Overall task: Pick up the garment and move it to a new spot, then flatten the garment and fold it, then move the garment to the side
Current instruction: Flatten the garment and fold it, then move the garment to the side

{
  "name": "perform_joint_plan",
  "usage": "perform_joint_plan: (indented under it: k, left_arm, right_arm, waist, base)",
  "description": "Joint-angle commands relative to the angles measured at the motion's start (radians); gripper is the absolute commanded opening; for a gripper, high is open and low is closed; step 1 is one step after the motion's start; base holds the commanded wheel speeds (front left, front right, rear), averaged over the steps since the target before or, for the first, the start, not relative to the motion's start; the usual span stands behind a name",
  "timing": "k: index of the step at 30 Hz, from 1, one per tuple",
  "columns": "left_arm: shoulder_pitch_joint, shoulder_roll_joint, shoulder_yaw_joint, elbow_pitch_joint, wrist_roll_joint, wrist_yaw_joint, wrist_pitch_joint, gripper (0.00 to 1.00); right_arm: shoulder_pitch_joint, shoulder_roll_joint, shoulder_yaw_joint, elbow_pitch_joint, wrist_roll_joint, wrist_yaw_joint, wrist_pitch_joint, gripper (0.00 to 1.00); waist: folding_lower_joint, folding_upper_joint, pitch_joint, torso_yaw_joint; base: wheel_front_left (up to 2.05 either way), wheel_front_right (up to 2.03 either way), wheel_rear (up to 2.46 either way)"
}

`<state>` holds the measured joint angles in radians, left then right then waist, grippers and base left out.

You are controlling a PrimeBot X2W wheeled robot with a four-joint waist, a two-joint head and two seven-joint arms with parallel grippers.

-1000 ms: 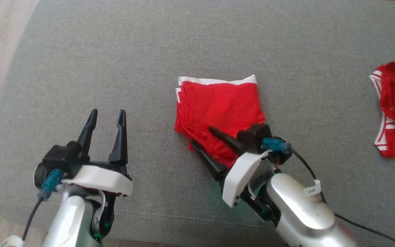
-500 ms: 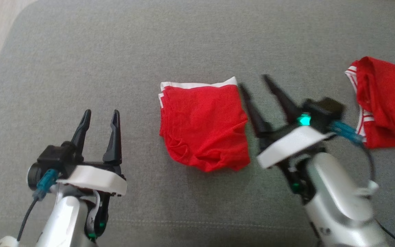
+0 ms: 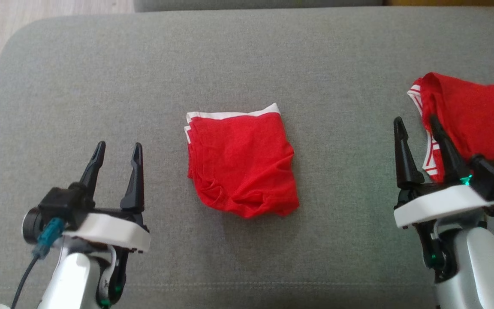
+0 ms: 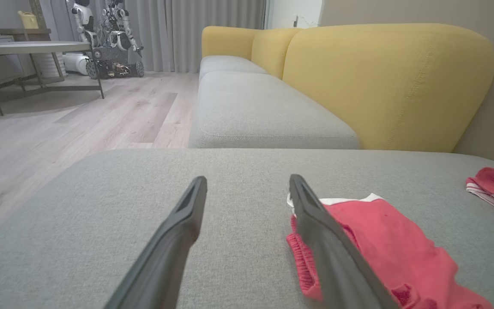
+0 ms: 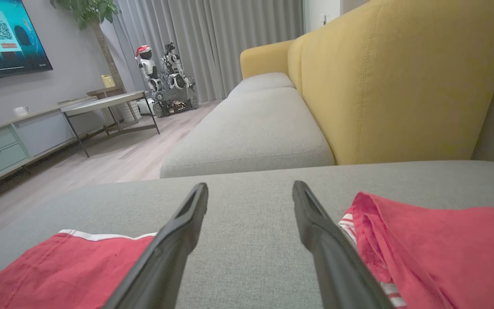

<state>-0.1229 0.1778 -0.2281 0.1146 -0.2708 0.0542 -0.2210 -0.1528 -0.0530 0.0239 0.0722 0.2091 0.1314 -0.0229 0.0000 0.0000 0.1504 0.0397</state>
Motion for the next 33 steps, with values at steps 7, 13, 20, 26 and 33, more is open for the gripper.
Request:
perform_joint_plan:
  k: [7, 13, 20, 26, 33]
  left_arm:
    - [0.034, 0.036, 0.022, -0.066, 0.012, 0.011, 0.013, 1.0]
    - [0.086, 0.046, 0.012, -0.087, 0.016, 0.02, 0.025, 1.0]
    - [0.135, 0.054, 0.003, -0.091, 0.011, 0.027, 0.034, 1.0]
    - [0.144, 0.058, 0.01, -0.09, 0.0, 0.035, 0.038, 1.0]
    - [0.147, 0.064, 0.014, -0.093, -0.002, 0.047, 0.043, 1.0]
  right_arm:
    - [0.047, 0.003, 0.001, -0.086, -0.03, -0.001, 0.037, 1.0]
    - [0.109, 0.003, -0.018, -0.126, -0.064, -0.001, 0.075, 1.0]
    - [0.173, 0.003, -0.027, -0.166, -0.074, -0.001, 0.109, 1.0]
    - [0.206, 0.003, -0.03, -0.187, -0.067, -0.001, 0.127, 1.0]
    - [0.217, 0.003, -0.03, -0.193, -0.063, -0.001, 0.137, 1.0]
  waist:
    - [0.0, 0.0, -0.05, -0.006]
    - [0.0, 0.0, -0.1, -0.002]
    - [0.0, 0.0, -0.147, -0.002]
    - [0.0, 0.0, -0.161, -0.004]
    - [0.0, 0.0, -0.169, -0.007]
  base:
    - [0.0, 0.0, 0.0]
    - [0.0, 0.0, 0.0]
    - [0.0, 0.0, 0.0]
    - [0.0, 0.0, 0.0]
    - [0.0, 0.0, 0.0]
